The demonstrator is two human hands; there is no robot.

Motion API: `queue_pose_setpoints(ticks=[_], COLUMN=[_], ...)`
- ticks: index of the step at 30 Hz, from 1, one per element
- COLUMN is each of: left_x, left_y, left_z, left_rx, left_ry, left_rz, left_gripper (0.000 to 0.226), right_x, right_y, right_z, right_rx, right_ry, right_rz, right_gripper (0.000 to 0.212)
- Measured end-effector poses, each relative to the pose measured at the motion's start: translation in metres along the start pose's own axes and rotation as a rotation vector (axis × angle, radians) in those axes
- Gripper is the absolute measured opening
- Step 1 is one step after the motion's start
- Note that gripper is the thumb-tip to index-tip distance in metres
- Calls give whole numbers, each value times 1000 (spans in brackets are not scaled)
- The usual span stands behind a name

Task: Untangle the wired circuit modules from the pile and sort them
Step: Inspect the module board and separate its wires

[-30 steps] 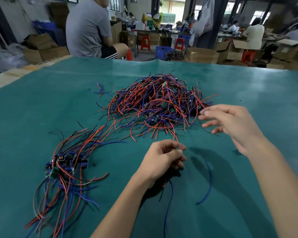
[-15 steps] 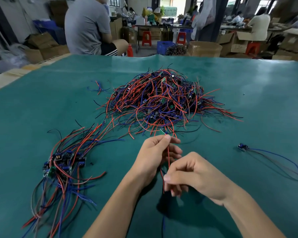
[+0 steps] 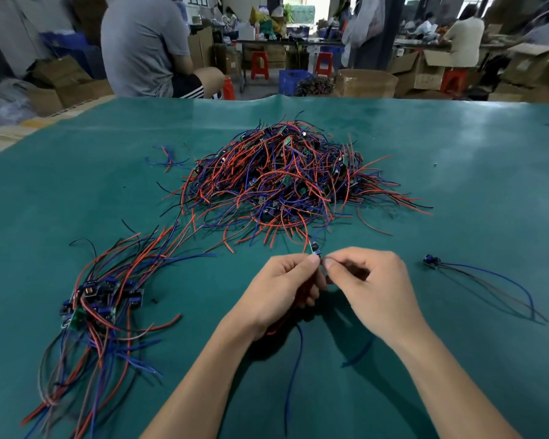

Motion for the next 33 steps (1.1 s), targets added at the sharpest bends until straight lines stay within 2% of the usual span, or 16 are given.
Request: queue_pose_setpoints(ticks=[5, 10, 13, 16, 20, 22, 23, 26, 33], left_x=[2, 3, 4, 3, -1, -3, -4, -4, 0], left_y=[3, 7, 7, 8, 5, 1, -1, -2, 2], left_z=[4, 7, 6, 4, 3, 1, 0, 0, 2], left_rx=[81, -134, -86, -69, -14, -34, -46, -61, -58], left_ry=[-107, -114, -98, -18, 117, 187, 210, 238, 134], left_rz=[-19, -14, -26, -29, -40, -56, -59, -67, -83], left_gripper=[36, 31, 32, 30, 38, 34, 32, 31, 26], right_x=[-6, -6, -2, 2, 0, 0, 0, 3, 7], right_y=[9, 3, 1, -5, -4, -3, -4, -6, -11], right_z=[-4, -13, -5, -2, -13, -13, -12, -7, 6], right_rx=[-4, 131, 186, 246, 530, 647, 714, 838, 740], right_ry=[-60, 112, 10, -66, 105, 143, 148, 104, -101], right_rz=[70, -35, -48, -101, -226, -263, -288, -346, -256], right_gripper=[16, 19, 11, 8, 13, 12, 18, 31, 21])
Point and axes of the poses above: each hand's wrist, its own x-axis towards the middle knuckle, its own z-axis out of the back of the hand, y = z × x, the point moved 3 cm from there along x, towards the middle knuckle, and after that the axes turned 7 degrees about x, right-handed, at the moved point
